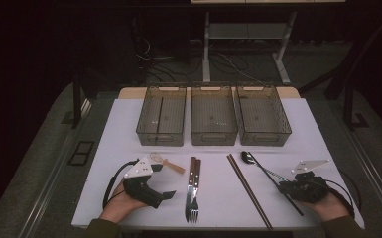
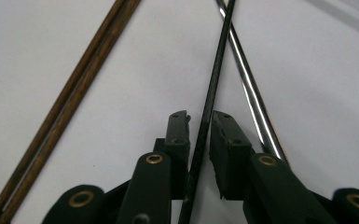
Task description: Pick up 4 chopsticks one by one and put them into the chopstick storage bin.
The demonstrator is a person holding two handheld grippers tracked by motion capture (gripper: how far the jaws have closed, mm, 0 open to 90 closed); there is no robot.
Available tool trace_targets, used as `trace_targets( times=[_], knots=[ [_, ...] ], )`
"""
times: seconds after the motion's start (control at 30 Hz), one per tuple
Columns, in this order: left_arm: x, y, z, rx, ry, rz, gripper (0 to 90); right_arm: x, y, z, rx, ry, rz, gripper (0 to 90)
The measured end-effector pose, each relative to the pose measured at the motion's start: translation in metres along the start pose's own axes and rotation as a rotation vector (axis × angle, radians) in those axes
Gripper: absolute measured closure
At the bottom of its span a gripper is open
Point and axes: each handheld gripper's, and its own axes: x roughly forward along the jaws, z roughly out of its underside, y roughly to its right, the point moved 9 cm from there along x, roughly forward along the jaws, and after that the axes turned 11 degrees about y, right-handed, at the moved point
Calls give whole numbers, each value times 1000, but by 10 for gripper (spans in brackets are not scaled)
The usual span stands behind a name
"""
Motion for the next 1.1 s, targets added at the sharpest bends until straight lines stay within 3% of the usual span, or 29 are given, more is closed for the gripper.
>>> trace_targets(
  times=[0.4, 0.77, 1.1],
  knots=[
    [2, 1, 1, 3, -10, 3, 0, 4, 2, 4, -47, -33, 40, 827],
    [1, 1, 2, 10, -16, 7, 0, 4, 5, 4, 19, -29, 31, 859],
    [2, 1, 1, 11, -14, 9, 0, 2, 10, 3, 29, -17, 33, 861]
  ],
)
